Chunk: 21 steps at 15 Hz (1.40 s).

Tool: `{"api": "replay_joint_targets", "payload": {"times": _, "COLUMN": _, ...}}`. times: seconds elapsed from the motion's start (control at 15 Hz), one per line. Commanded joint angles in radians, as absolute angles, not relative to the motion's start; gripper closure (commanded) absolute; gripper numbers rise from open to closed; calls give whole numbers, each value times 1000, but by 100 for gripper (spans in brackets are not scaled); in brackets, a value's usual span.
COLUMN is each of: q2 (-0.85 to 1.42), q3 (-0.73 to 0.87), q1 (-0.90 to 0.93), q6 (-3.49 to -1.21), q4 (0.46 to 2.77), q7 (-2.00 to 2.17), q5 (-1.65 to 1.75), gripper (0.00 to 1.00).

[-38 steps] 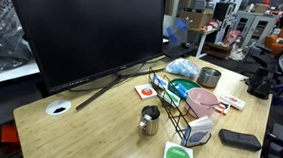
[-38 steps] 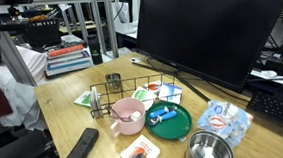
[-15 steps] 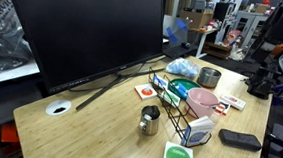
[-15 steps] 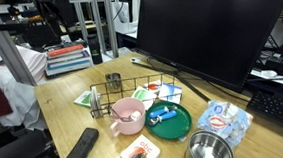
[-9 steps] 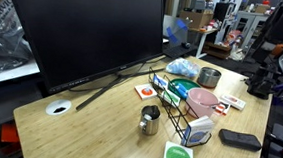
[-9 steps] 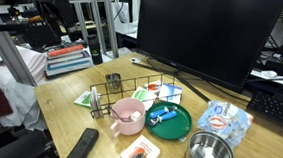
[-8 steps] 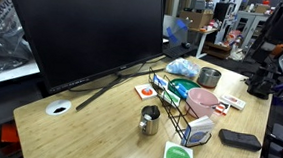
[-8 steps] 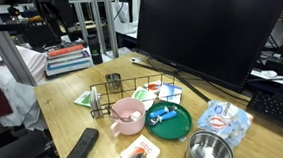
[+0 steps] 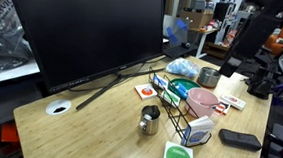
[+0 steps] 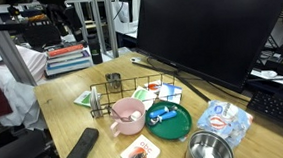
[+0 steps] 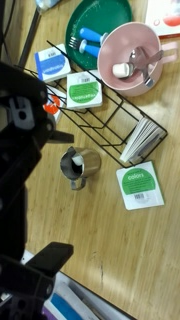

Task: Move the silver jug forwards

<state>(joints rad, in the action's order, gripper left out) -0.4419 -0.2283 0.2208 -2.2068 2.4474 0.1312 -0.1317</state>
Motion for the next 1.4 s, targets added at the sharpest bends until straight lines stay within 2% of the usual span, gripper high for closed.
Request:
{"api": "replay_joint_targets", "payload": {"times": 0.0, "q2": -301, "q3": -270, "q1": 195, "q6": -2242, "q4": 2349, "q7": 257, "q5": -109, "gripper": 0}}
{"api": "replay_joint_targets", "payload": {"times": 0.4, "q2": -106, "q3": -290, "q1": 176, "q6": -2270, "q4": 2235, "q7": 622, "q5": -27, "gripper": 0}}
{"api": "replay_joint_targets", "payload": {"times": 1.07, "q2": -103, "q3": -270, "q1": 196, "q6": -2277, "q4": 2242, "q7": 608, "q5": -37, "gripper": 0}}
{"api": "replay_joint_targets", "payload": {"times": 1.33, "q2": -18, "q3": -285, "q1": 182, "q6": -2271, "q4": 2172, "q7": 955, "q5": 98, "gripper": 0}}
